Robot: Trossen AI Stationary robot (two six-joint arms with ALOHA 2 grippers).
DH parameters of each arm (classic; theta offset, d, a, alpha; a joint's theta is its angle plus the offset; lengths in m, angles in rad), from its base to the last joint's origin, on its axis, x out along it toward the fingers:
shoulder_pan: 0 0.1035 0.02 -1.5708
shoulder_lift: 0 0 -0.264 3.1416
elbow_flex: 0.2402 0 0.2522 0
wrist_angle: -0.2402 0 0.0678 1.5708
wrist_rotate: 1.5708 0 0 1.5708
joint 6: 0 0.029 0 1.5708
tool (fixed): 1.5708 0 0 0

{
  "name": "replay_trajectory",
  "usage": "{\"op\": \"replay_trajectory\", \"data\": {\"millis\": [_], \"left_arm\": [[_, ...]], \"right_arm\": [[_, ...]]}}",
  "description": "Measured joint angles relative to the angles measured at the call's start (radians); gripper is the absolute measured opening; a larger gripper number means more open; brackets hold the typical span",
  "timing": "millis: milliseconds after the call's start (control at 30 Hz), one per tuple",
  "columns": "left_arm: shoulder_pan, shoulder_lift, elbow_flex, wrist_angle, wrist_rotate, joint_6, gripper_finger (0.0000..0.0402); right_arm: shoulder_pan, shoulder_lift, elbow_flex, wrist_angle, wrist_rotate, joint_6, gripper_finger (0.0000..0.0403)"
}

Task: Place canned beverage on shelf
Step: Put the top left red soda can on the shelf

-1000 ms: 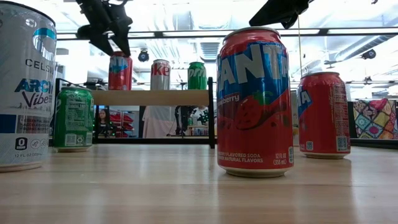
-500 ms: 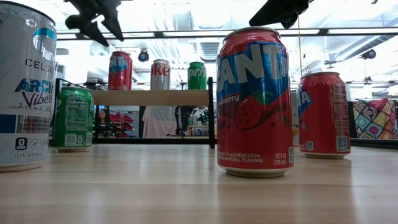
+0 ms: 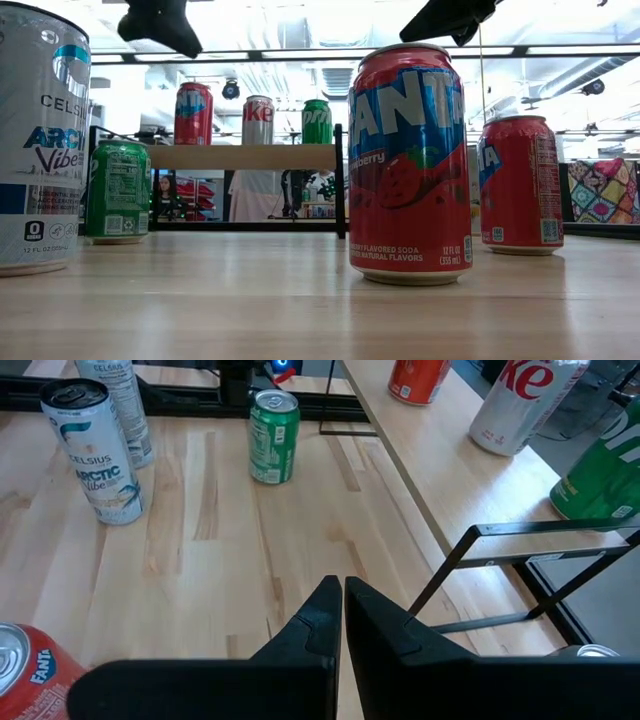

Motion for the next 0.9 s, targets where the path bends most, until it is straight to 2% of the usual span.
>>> {"op": "replay_trajectory", "data": {"millis": [100,233,400,600,733,900], "left_arm": [[-0.009,0.017,-0.020,-0.001,-0.006,-0.009,0.0010],[-0.008,0.042,-0.040,-0.016,-0.064,-0.014,0.0015],[-0.007,0.074,-0.041,-0.035,-0.160,-0.009,0.0002],[-0.005,0.093,-0.041,-0.056,-0.195,-0.006,0.0001],[-0.004,0.098,-0.041,-0.057,-0.254,0.010,0.0000],[0.006,0.111,-0.041,-0.057,-0.266,0.025,0.0000]], "right_arm": [[0.000,0.000,0.000,0.000,0.000,0.000,0.0009],[0.000,0.000,0.000,0.000,0.000,0.002,0.0009],[0.000,0.000,0.000,0.000,0.000,0.012,0.0009],[0.000,0.000,0.000,0.000,0.000,0.014,0.0009],[0.000,0.000,0.000,0.000,0.000,0.014,0.0009],[0.000,0.000,0.000,0.000,0.000,0.015,0.0009]]}}
